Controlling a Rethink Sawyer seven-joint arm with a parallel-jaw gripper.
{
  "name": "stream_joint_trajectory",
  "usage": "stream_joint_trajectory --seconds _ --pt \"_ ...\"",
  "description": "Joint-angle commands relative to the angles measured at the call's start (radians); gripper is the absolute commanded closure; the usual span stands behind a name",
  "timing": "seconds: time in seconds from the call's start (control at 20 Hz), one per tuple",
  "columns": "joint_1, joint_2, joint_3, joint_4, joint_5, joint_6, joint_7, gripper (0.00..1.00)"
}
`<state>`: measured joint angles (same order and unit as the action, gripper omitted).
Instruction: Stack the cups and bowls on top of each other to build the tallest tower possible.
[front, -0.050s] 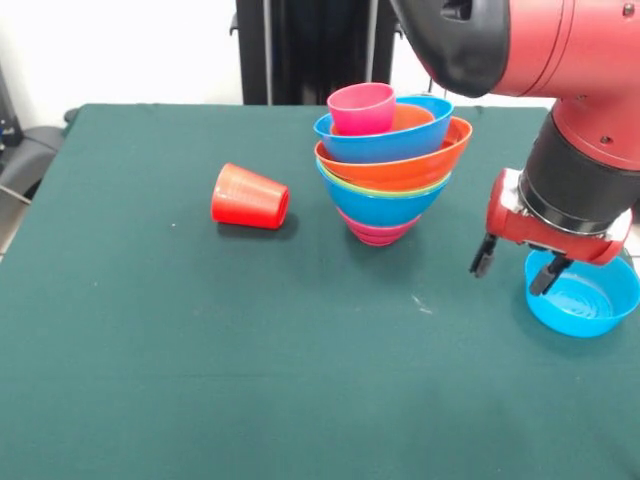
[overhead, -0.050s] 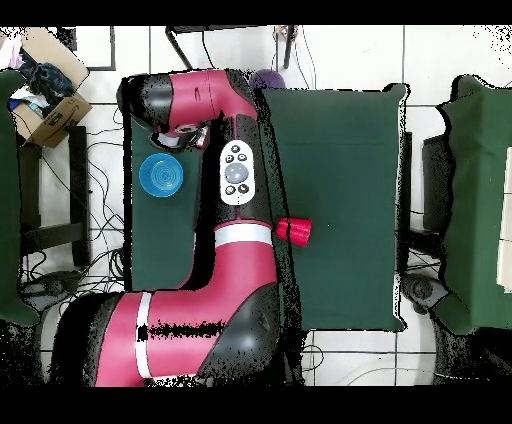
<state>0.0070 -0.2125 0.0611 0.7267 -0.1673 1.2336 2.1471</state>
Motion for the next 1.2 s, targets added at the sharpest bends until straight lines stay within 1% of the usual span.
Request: stream_joint_trajectory --seconds 0.05,0.35,0.5,0.9,1.2 --pt "0.014 0.005 0.024 -0.038 0.003 -0.011 0.105 0.0" --pt "0.016 0.007 0.038 -0.025 0.043 -0.012 0.116 0.0" --pt "0.019 0.001 0.046 0.008 0.062 -0.036 0.112 0.0" --pt "0.026 -0.03 0.05 0.085 0.123 -0.063 0.102 0.0" --pt "0.036 -0.016 0.039 0.132 0.133 -0.112 0.102 0.0"
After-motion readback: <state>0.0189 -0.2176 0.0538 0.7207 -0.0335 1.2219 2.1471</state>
